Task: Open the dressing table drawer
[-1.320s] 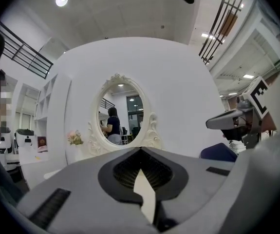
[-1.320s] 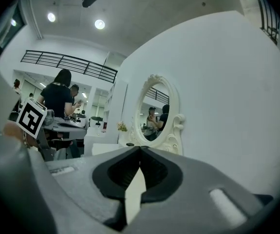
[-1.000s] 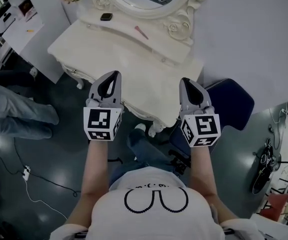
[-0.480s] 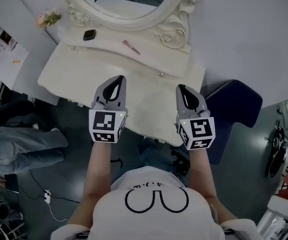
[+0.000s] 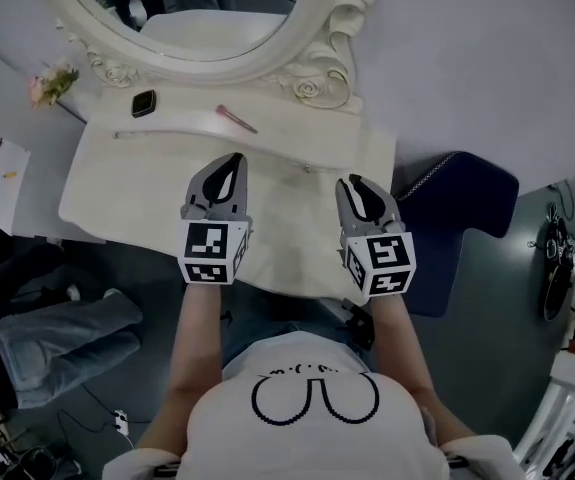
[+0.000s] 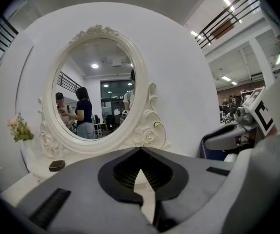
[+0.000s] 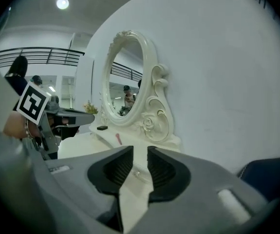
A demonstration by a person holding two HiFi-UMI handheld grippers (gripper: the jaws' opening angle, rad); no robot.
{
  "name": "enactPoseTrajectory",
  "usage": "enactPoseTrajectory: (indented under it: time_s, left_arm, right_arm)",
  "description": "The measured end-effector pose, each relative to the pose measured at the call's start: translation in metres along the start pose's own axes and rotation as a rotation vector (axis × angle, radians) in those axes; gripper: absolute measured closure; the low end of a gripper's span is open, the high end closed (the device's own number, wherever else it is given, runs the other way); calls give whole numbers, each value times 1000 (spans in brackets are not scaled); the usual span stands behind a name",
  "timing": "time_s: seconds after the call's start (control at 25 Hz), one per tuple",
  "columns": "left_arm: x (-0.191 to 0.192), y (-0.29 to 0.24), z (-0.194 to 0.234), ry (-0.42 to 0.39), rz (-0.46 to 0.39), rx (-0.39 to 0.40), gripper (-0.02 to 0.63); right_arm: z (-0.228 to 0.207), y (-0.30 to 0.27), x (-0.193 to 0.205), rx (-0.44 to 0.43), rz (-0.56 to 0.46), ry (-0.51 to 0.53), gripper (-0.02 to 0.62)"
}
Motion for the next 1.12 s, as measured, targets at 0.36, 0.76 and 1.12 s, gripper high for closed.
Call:
enactPoseTrajectory:
  time_s: [0.36, 0.76, 1.12]
  left_arm:
    - [13, -37, 15, -7, 27, 107, 607]
    - [31, -52, 37, -1, 66, 241, 607]
    - [48, -58, 60, 14, 92, 287, 607]
  right_arm:
    - [-10, -17, 22, 77, 72, -219, 236]
    - [15, -56, 50, 206, 246, -319, 325]
    - [25, -121, 95, 264, 406, -336, 428]
Point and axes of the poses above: the fingertips, and each gripper's own axes: y backward along the fingers, z to its left, x out of its underside, the point moved 4 cm from there along y, backward along the fingers, and after that the axes turned 2 degrees about z, right-handed, at the moved point
